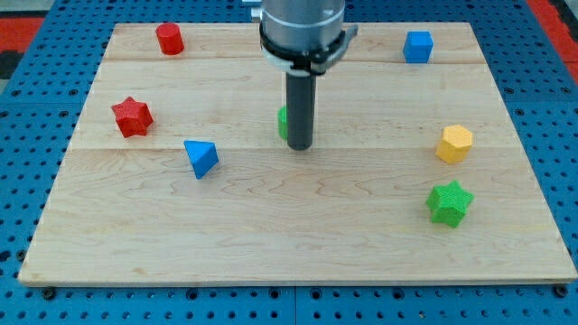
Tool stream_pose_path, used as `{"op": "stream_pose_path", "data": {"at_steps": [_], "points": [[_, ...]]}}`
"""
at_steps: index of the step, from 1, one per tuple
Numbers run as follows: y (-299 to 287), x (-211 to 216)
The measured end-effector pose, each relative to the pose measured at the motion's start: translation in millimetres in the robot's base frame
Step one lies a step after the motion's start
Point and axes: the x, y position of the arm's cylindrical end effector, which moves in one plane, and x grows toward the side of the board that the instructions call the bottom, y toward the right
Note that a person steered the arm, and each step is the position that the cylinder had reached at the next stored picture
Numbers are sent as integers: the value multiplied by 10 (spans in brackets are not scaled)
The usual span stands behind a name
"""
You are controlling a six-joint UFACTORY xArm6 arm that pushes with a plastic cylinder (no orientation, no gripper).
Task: Push the green circle right beside the triangle
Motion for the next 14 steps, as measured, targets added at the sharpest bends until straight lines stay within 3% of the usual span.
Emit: {"op": "stream_pose_path", "data": {"at_steps": [1, 2, 3, 4, 5, 6, 7, 8, 9, 12, 14], "points": [[-260, -88], [356, -137], [-144, -734], [-448, -326], [-224, 112], [-127, -46], [-169, -467], [-542, -127], [-484, -68], [-504, -287], [-1441, -274]]}}
